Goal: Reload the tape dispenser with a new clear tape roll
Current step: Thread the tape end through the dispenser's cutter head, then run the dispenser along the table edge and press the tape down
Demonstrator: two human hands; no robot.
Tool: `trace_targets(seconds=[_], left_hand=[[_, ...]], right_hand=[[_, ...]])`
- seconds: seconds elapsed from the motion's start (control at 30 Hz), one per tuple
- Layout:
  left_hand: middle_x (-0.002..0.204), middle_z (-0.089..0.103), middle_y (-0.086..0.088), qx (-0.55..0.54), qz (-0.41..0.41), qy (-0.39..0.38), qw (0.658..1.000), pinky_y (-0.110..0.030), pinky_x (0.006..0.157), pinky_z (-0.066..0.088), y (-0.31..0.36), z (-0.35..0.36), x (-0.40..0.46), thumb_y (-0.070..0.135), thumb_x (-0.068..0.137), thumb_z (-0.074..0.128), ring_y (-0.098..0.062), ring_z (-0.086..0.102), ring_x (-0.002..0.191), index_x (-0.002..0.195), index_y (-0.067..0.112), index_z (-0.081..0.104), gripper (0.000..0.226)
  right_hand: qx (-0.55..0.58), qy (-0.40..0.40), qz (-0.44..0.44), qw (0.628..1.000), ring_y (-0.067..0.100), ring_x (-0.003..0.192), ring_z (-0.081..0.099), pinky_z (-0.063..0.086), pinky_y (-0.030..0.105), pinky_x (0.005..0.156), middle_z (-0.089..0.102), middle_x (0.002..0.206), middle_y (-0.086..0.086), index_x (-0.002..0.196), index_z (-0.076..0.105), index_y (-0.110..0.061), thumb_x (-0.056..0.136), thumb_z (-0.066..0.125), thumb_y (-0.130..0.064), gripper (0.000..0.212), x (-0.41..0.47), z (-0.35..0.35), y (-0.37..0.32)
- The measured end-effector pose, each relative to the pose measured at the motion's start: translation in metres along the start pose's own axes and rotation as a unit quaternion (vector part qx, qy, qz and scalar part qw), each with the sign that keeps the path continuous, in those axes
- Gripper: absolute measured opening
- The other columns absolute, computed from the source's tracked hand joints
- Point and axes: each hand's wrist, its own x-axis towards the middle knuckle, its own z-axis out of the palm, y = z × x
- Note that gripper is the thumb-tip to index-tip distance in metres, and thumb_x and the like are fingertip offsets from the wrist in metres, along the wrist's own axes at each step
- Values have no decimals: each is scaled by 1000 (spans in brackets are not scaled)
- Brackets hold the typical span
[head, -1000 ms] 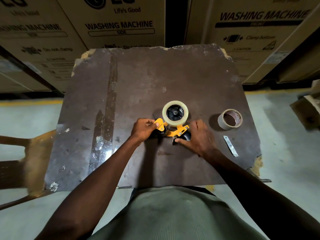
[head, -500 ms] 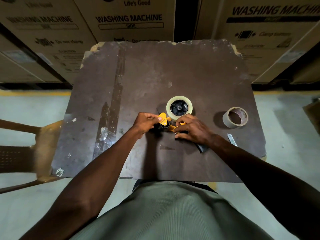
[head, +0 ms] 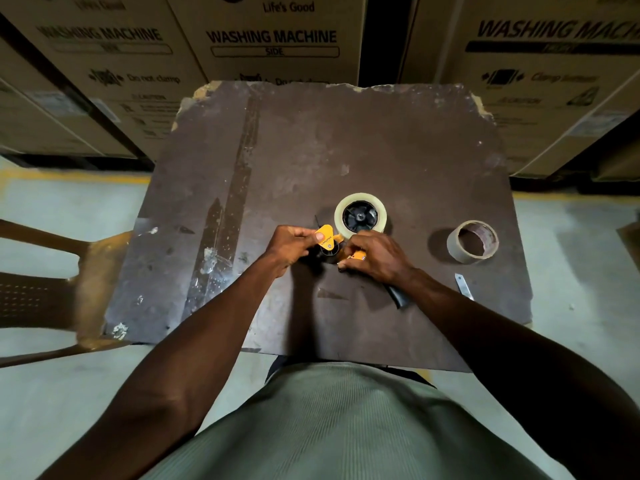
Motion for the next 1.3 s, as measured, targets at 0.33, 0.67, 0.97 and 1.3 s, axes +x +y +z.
trace_targets(seconds=[0.33,0.67,0.97,1.3], left_hand=[[95,74,-8,17,18,7,1000,-26,74,52,2,2,-2,19,85,77,-9,67,84,108,2,72,29],[95,73,-13,34,29,10,999,-33,78,51,2,4,-1,16,86,75,-17,64,87,105,2,73,23],[95,74,-9,39,16,15,999,-27,75,52,7,5,-6,18,88,74,-14,65,89,103,6,74,19],[96,75,-17,-139,-70,92,983,-32,75,57,-6,13,-23,24,88,74,-25,73,87,101,-2,70,29]], right_hand=[[-25,115,48,992,22,99,59,50,38,84,66,102,0,105,66,-23,83,67,-44,30,-16,3,0],[244,-113,322,908,22,71,63,48,33,63,68,87,10,96,62,-12,86,76,-36,29,-67,-13,33],[462,-225,394,762,25,60,63,53,30,52,68,76,15,100,60,-9,92,67,-22,17,-46,-14,23],[431,-45,332,838,22,43,50,42,29,43,58,61,7,94,57,-7,89,67,-9,11,-103,21,15]])
